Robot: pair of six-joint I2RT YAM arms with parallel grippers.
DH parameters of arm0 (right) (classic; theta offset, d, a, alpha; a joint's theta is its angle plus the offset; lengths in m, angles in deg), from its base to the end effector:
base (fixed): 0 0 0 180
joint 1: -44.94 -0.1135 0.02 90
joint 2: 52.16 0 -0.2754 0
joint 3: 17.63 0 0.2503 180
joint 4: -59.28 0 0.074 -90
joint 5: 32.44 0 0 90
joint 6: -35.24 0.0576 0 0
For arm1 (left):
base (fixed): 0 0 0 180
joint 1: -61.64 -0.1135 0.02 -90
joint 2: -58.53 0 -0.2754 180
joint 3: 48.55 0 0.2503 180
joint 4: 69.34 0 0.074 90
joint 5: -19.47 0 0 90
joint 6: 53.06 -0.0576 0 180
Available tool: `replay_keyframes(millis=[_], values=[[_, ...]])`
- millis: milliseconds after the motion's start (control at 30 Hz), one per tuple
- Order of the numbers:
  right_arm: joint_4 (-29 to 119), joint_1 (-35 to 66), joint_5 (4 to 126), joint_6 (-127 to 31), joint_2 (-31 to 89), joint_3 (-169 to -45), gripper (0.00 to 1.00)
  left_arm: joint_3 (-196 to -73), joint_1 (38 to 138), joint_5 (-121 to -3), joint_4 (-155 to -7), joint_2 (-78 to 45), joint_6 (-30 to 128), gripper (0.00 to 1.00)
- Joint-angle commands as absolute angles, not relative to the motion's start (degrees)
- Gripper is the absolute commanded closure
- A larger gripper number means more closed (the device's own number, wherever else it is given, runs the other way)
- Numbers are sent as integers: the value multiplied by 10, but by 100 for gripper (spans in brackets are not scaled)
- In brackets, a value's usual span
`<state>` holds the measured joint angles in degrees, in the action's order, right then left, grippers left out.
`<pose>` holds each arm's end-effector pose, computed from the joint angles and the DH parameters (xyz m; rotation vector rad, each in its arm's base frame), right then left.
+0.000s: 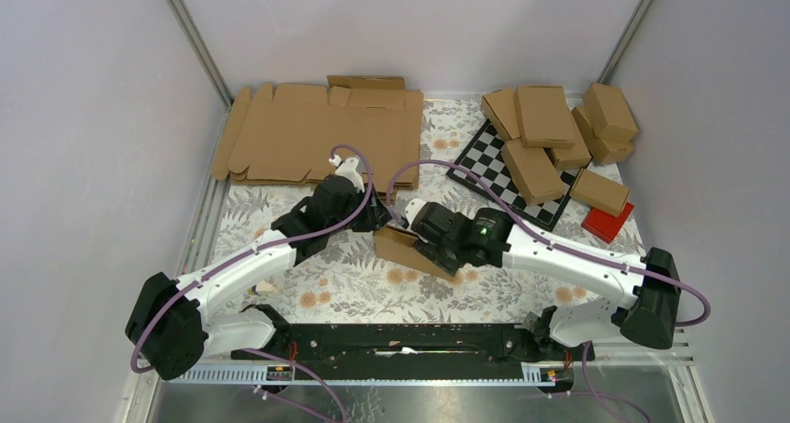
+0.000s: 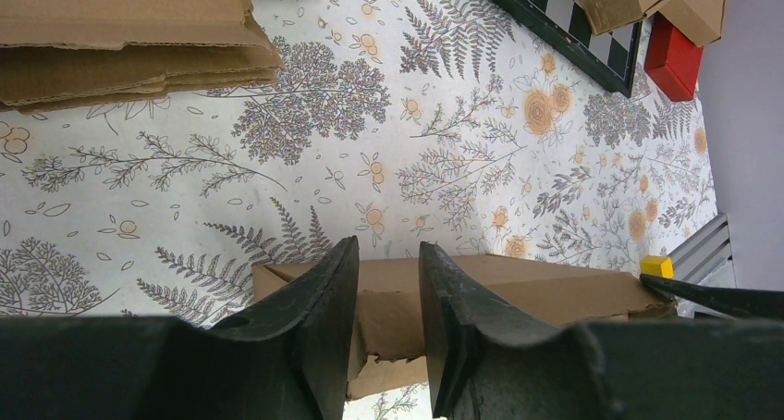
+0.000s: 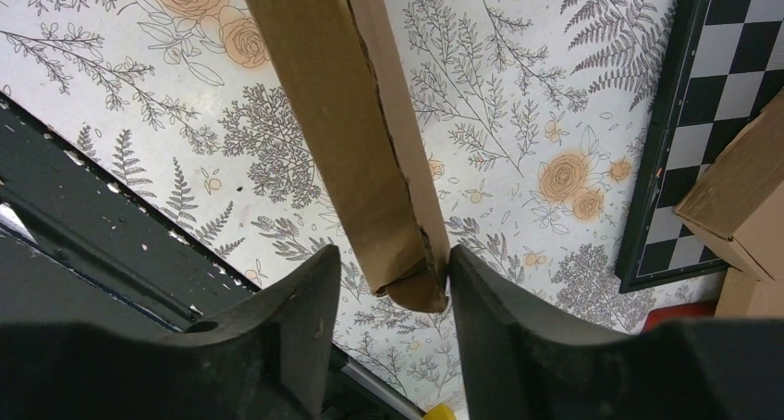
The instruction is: Fold the paper box
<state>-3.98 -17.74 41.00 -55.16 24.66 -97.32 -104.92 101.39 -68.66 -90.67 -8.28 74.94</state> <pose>0.1390 0.2333 0.2818 -1.2524 2.2284 0.0310 0.2061 -0.1738 0.2520 0.0546 2.2408 -0.8119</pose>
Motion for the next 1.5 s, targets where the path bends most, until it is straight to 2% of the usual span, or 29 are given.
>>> replay_keyframes(millis=[0, 267, 433, 467, 600, 800, 1033, 1300, 1467], values=[[-46, -194, 377, -559, 242, -988, 50, -1056, 1017, -693, -901, -72, 746, 66], [-55, -205, 370, -526, 241, -961, 58, -1054, 1017, -694, -901, -72, 747, 66], [-47, -217, 375, -505, 242, -936, 58, -1053, 1018, -694, -901, -71, 748, 66], [-46, -219, 372, -501, 243, -933, 56, -1053, 1018, -695, -901, -72, 748, 66], [-45, -220, 361, -499, 238, -943, 31, -1052, 1019, -694, -901, -71, 750, 66], [-44, -220, 355, -522, 221, -997, 25, -1055, 1020, -696, -901, -72, 748, 66], [-44, -220, 388, -533, 245, -1028, 23, -1055, 1019, -696, -901, -72, 749, 66], [-16, -221, 409, -524, 262, -994, 23, -1059, 1020, -699, -910, -68, 748, 66], [-14, -222, 390, -528, 275, -982, 31, -1062, 1020, -703, -916, -70, 749, 66]])
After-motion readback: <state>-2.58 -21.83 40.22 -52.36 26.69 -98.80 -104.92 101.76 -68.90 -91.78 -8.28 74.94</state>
